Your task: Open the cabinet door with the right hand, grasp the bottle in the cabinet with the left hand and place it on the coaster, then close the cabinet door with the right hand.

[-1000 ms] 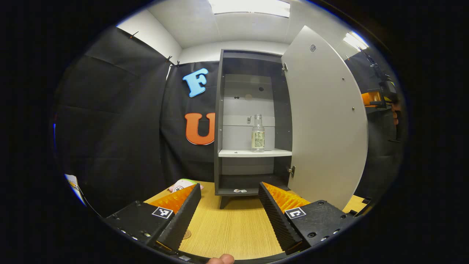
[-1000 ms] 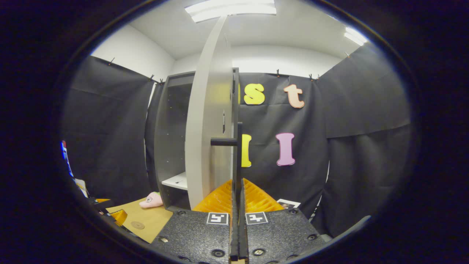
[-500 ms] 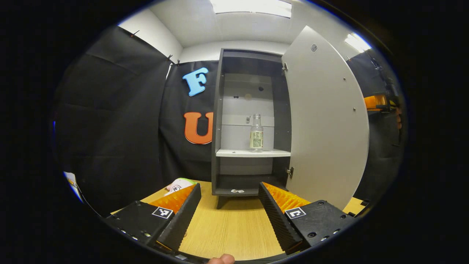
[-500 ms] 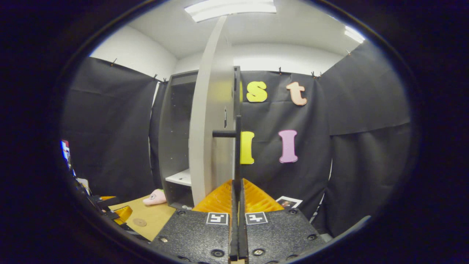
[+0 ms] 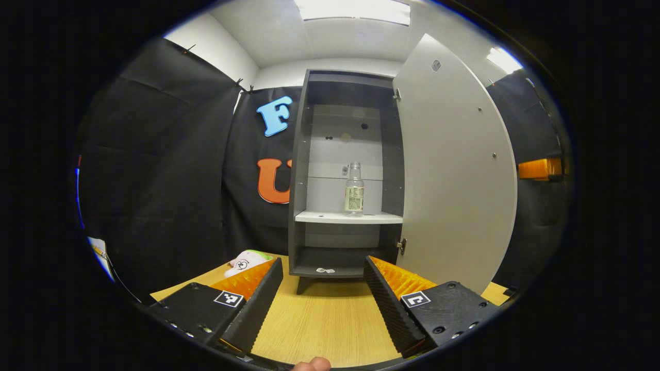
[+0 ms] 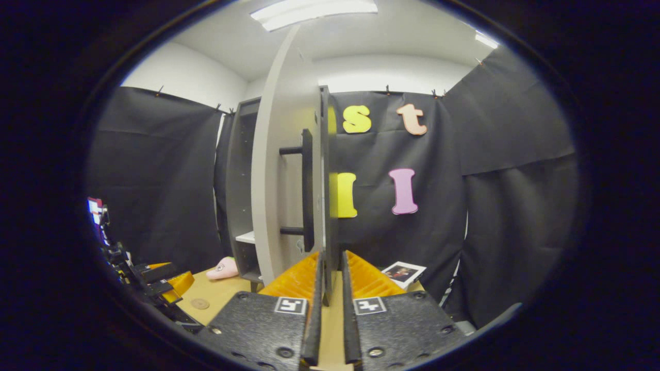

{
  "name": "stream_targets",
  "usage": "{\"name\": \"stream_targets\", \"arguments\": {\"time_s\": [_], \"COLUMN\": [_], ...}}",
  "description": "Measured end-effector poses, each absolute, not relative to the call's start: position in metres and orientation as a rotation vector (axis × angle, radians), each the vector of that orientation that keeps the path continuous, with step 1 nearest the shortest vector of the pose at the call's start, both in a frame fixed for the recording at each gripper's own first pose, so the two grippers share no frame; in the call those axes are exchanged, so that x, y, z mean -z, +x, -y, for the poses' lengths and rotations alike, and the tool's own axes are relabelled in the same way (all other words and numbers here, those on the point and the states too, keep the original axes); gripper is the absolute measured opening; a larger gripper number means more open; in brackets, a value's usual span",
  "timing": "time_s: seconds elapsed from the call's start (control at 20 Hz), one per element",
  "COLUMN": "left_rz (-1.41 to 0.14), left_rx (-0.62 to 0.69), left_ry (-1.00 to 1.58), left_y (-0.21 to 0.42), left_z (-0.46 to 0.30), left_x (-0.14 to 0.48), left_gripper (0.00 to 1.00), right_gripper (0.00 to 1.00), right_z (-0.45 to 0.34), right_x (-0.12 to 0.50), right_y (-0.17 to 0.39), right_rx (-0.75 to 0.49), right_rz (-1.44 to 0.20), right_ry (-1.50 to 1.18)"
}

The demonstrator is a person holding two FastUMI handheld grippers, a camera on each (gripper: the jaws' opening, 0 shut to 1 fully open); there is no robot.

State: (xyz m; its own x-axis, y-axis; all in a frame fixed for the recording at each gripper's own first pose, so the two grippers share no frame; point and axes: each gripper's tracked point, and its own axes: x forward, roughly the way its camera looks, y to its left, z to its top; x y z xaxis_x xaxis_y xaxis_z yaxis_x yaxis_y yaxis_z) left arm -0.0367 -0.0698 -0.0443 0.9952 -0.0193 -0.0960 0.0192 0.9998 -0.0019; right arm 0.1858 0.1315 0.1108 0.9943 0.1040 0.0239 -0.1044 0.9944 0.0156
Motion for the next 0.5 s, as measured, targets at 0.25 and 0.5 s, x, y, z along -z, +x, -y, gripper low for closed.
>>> {"name": "stream_targets", "arguments": {"time_s": [0.25,0.5], "left_rz": [-0.082,-0.092], "left_rx": [0.065,0.149], "left_ry": [0.025,0.027], "left_y": [-0.025,-0.007], "left_z": [0.089,0.115], "left_x": [0.029,0.021], "left_gripper": [0.95,0.95], "right_gripper": [0.9,1.0], "right_z": [-0.116,-0.118], "right_x": [-0.107,-0.103], "right_y": [0.183,0.186], "right_rx": [-0.042,-0.033], "right_rz": [0.025,0.016], "right_ry": [0.01,0.027]}}
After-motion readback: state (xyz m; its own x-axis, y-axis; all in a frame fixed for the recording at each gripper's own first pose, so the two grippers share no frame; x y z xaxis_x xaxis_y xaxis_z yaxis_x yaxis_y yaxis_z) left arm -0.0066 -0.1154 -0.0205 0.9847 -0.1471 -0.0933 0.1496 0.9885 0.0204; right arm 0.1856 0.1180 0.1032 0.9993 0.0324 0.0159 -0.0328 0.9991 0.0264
